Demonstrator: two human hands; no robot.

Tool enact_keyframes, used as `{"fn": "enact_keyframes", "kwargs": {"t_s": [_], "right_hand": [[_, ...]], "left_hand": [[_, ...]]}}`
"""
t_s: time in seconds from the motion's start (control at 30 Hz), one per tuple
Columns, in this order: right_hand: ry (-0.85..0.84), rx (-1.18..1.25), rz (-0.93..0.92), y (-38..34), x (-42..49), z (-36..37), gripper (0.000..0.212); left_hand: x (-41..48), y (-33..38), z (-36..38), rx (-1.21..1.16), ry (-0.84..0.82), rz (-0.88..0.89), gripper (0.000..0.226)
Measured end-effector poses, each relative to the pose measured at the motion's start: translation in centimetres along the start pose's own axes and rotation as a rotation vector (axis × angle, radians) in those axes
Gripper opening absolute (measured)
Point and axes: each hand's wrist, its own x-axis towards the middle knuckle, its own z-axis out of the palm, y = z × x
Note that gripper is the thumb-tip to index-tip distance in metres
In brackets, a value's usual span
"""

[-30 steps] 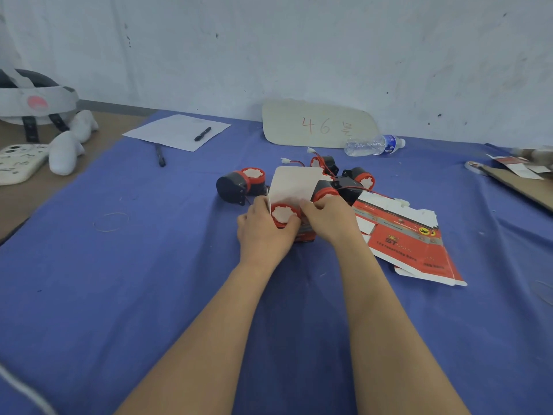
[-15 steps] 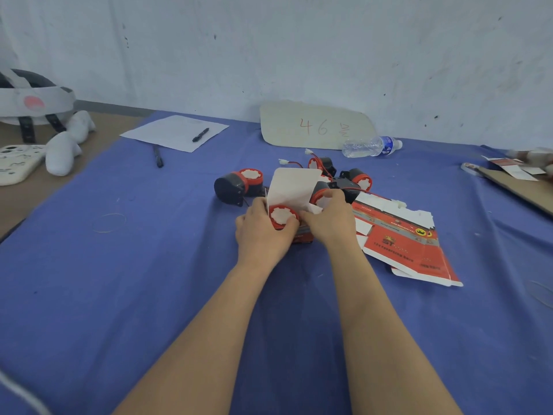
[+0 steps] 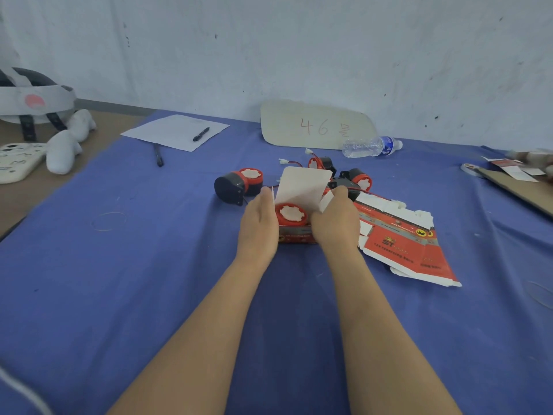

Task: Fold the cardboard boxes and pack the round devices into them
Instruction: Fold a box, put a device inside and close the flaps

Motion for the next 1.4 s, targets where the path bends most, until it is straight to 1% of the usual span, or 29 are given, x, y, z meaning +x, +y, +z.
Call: {"fn": "enact_keyframes", "kwargs": {"t_s": [0.1, 0.17, 0.2, 0.3, 0.43, 0.53, 0.6, 0.7, 0.77, 0.83, 0.9, 0.93, 1.0, 1.03, 1.1, 1.13, 1.17, 1.23, 1.3, 1.37, 1.4], "right_hand": [[0.025, 0.001, -0.055, -0.1, -0.2, 0.1, 0.041], [0.031, 0.015, -0.074, -0.2, -0.2, 0.1, 0.041], [0.033, 0.018, -0.085, -0.2, -0.3, 0.2, 0.041], [0.042, 0.003, -0.127, -0.3, -0.5, 0.3, 0.042], [0.004, 0.013, -0.219, -0.7, -1.2, 0.9, 0.026], [-0.1, 0.069, -0.21, -0.6, -1.0, 0.9, 0.021], [-0.19, 0.135, -0.192, -0.4, -0.8, 0.5, 0.026], [-0.32, 0.193, -0.215, 0.0, -0.6, -0.1, 0.031], [-0.383, 0.247, -0.202, 0.1, -0.4, -0.5, 0.028], [-0.421, 0.345, -0.16, 0.2, -0.3, -0.7, 0.023], [-0.424, 0.398, -0.145, 0.3, -0.4, -0.6, 0.023], [-0.407, 0.386, -0.17, 0.4, -0.4, -0.5, 0.021], [-0.341, 0.355, -0.193, 0.6, -0.4, 0.0, 0.014], [-0.308, 0.355, -0.159, 0.7, -0.3, 0.3, 0.013], [-0.271, 0.408, -0.061, 0.7, -0.3, 0.5, 0.026], [-0.253, 0.428, -0.057, 0.8, -0.3, 0.6, 0.034], [-0.235, 0.416, -0.091, 0.8, -0.4, 0.6, 0.04], [-0.215, 0.313, -0.191, 0.9, -0.5, 0.7, 0.044], [-0.243, 0.236, -0.224, 0.8, -0.5, 0.6, 0.042], [-0.351, 0.227, -0.218, 1.0, -0.4, 0.3, 0.042], [-0.429, 0.218, -0.221, 1.0, -0.3, 0.0, 0.045]], "left_hand": [[-0.1, -0.2, -0.2, -0.001, 0.03, 0.087, 0.024], [0.0, -0.2, -0.2, -0.01, 0.03, 0.128, 0.009], [0.1, -0.3, -0.1, -0.026, 0.025, 0.133, 0.006], [0.4, -0.8, -0.2, -0.067, -0.007, 0.093, 0.017], [0.9, -1.4, -0.5, 0.014, 0.005, 0.05, 0.027], [1.0, -1.3, -0.7, 0.006, 0.019, 0.035, 0.027], [1.0, -1.3, -0.8, 0.004, 0.029, 0.037, 0.028], [1.2, -1.5, -0.9, 0.02, 0.052, 0.065, 0.032], [1.2, -1.5, -0.9, 0.025, 0.059, 0.087, 0.035], [1.4, -1.5, -1.0, 0.039, 0.063, 0.1, 0.033], [1.6, -1.7, -1.0, 0.049, 0.061, 0.101, 0.028], [1.6, -1.8, -1.1, 0.047, 0.058, 0.105, 0.024], [1.7, -1.8, -1.1, 0.044, 0.057, 0.12, 0.019], [1.7, -1.8, -1.2, 0.046, 0.061, 0.124, 0.022], [1.7, -1.8, -1.5, 0.039, 0.061, 0.11, 0.03], [1.7, -1.7, -1.6, 0.024, 0.055, 0.091, 0.034], [1.6, -1.7, -1.7, 0.006, 0.044, 0.07, 0.038], [1.4, -1.4, -1.6, -0.043, 0.012, 0.032, 0.041], [1.4, -1.0, -1.6, -0.121, -0.004, -0.034, 0.032], [1.4, -0.7, -1.6, -0.176, -0.014, -0.082, 0.019], [1.4, -0.9, -1.6, -0.136, -0.018, -0.053, 0.014]]}}
